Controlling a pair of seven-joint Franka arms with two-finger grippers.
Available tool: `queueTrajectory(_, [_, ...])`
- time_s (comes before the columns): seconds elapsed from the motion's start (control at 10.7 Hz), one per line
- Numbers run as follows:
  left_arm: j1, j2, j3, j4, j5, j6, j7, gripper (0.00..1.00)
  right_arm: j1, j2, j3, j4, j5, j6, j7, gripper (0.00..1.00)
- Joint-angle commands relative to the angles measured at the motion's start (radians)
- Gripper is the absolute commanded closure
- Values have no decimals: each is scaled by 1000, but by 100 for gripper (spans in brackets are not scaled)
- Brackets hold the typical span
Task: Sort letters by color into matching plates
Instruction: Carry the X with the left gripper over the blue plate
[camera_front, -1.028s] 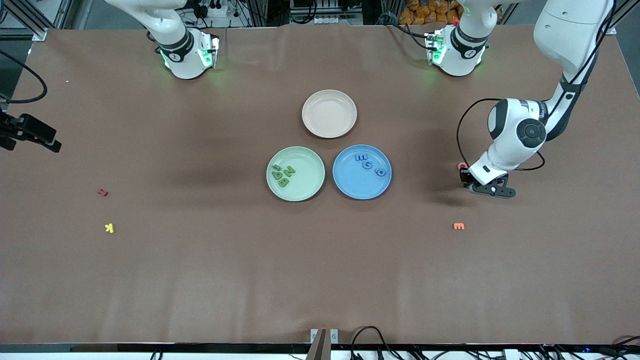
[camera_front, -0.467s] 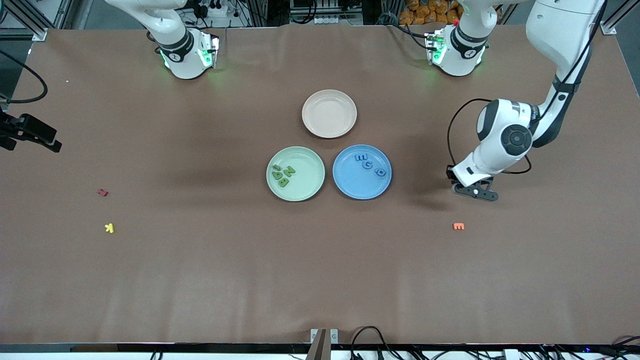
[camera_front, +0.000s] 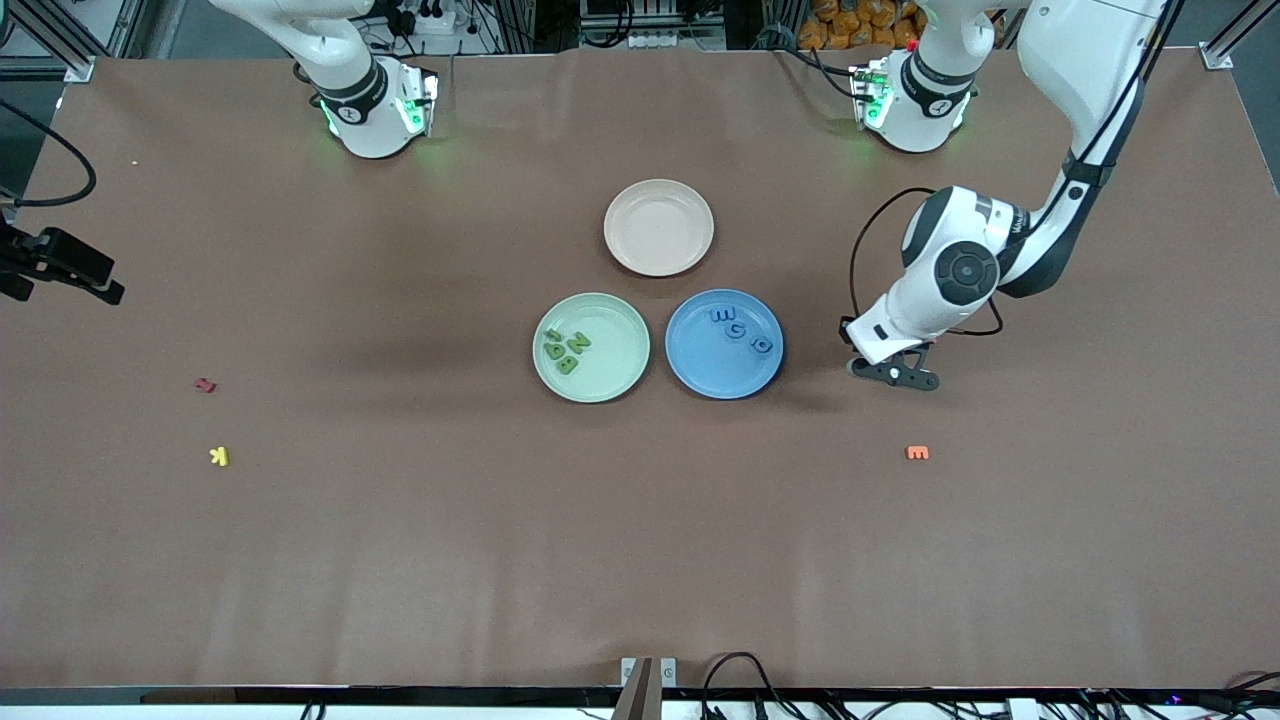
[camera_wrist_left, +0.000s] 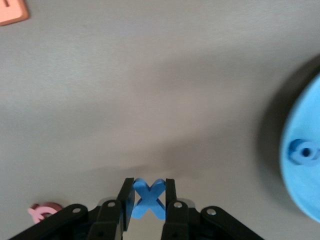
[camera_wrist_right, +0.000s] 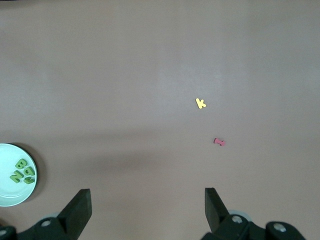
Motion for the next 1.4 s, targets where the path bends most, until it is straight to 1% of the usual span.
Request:
queueTrajectory(0.0, [-60,-15,-15,25,-24,-57,-131,100,6,-21,-7,-25,8,8,-3,0])
queueTrajectory(0.37, [-149,-2,-21,55,-27,-57,-260,100,6,-21,-7,-25,8,7,-3,0])
queueTrajectory(0.47, [-179,1,-20,62,-59,-57,-289,100,5,-21,-7,-25,8,8,-3,0])
queueTrajectory(0.56, [-210,10,-17,75,-79,-57,-312,100,6,-21,-7,-25,8,8,-3,0])
queueTrajectory(0.65, [-224,21,-17,94,-81,-57,-341,100,6,-21,-7,-25,8,8,-3,0])
queueTrajectory(0.84, [-284,45,-14,129,-82,-57,-418,100,5,-21,-7,-25,8,8,-3,0])
queueTrajectory(0.93, [-296,60,-14,143,-82,-56,-447,100,6,-21,-7,-25,8,8,-3,0])
queueTrajectory(1.31, [-319,108,-12,204,-81,-57,-454,100,6,-21,-5,-25,8,8,-9,0])
